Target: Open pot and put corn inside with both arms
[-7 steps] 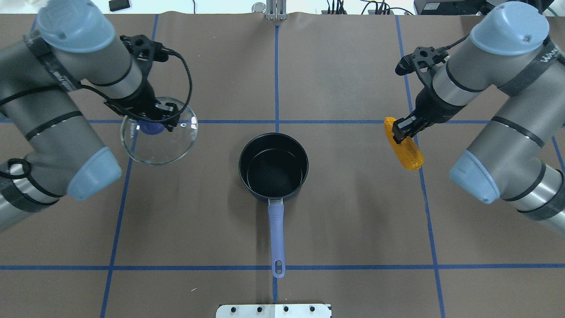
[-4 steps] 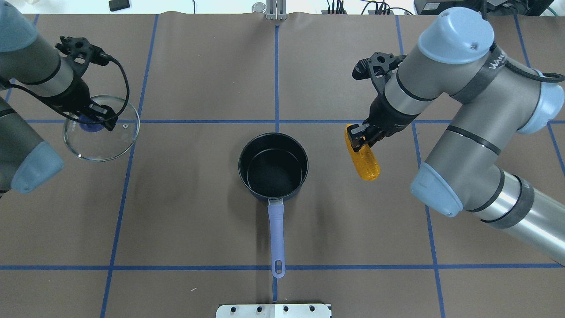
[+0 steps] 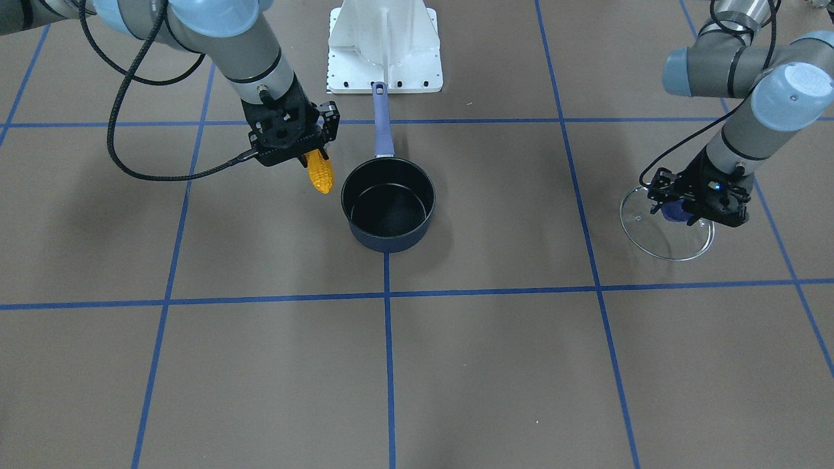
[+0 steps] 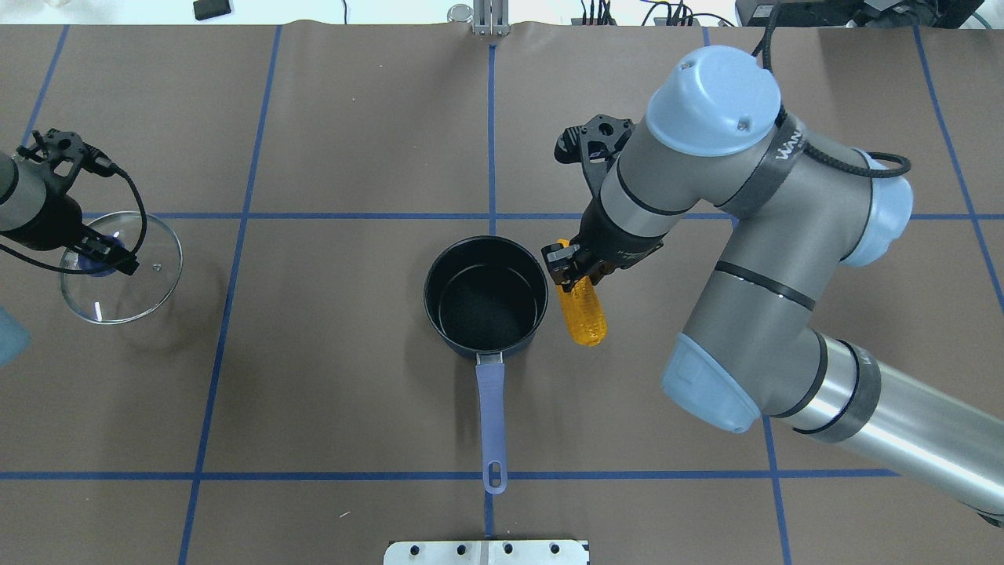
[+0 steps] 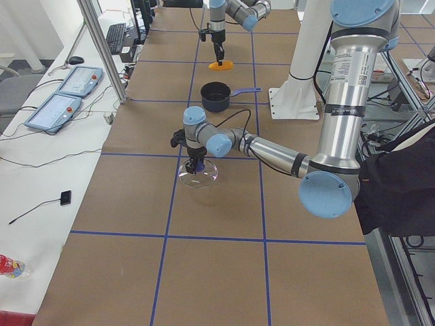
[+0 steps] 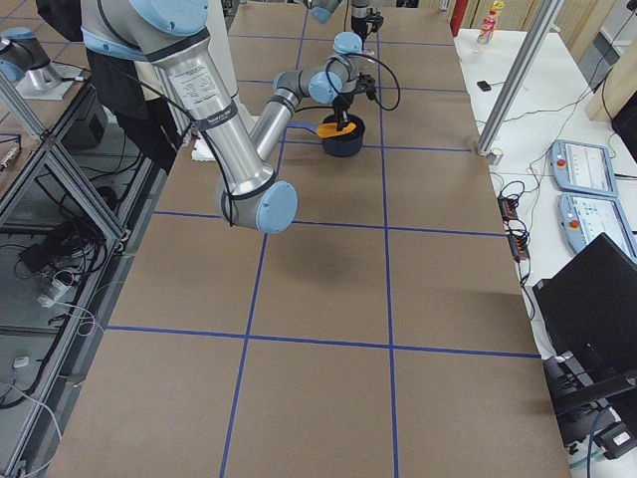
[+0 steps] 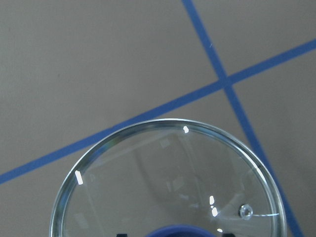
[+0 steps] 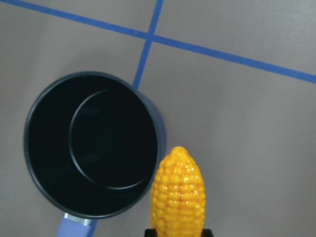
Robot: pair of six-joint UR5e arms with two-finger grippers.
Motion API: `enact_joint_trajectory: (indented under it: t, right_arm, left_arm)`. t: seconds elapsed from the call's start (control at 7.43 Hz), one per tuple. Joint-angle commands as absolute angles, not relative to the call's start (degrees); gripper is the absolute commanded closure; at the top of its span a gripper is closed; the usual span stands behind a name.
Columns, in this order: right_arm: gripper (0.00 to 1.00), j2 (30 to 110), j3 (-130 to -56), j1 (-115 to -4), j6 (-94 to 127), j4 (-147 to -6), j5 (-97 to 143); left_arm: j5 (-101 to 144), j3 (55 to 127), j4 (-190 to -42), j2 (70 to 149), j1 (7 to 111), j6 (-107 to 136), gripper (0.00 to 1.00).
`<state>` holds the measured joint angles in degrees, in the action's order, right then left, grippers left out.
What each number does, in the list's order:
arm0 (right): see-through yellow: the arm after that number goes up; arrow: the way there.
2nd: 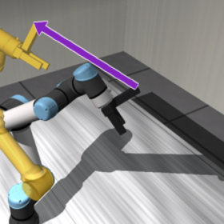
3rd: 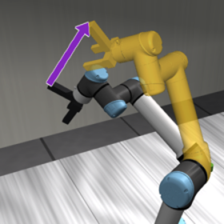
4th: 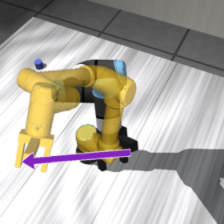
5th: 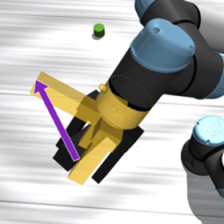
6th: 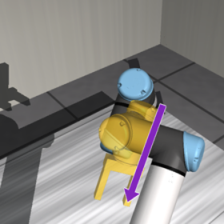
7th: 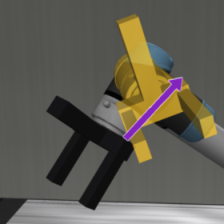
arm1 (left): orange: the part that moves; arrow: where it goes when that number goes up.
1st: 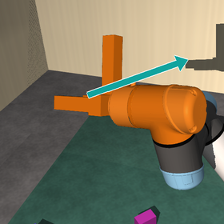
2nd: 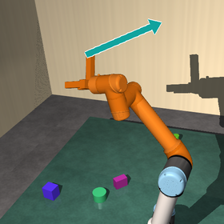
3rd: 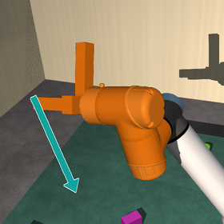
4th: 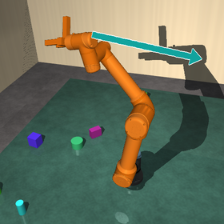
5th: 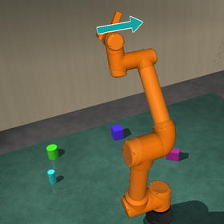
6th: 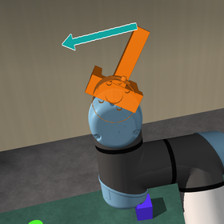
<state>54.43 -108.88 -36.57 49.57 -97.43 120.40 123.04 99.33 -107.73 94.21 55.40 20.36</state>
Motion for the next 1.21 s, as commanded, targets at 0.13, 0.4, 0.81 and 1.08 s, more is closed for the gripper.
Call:
enact_joint_trajectory:
  t: [0.13,0.4,0.81,1.08]
  right_arm:
    - [0.69,49.33,-104.88,-33.05,53.25,-97.73,117.07]
    - [0.7,48.25,-103.54,-32.96,53.44,-97.65,116.98]
    - [0.7,46.94,-102.66,-32.26,54.23,-97.65,116.02]
    - [0.7,46.76,-102.39,-32.17,54.23,-97.56,115.93]
  left_arm:
    - [123.57,93.19,-117.48,91.58,55.2,20.56,0.58]
    - [123.49,92.64,-117.6,91.67,55.02,20.74,0.56]
    - [123.49,91.85,-117.6,92.2,54.93,20.74,0.37]
    - [123.66,92.37,-117.51,92.02,55.02,20.31,0.03]
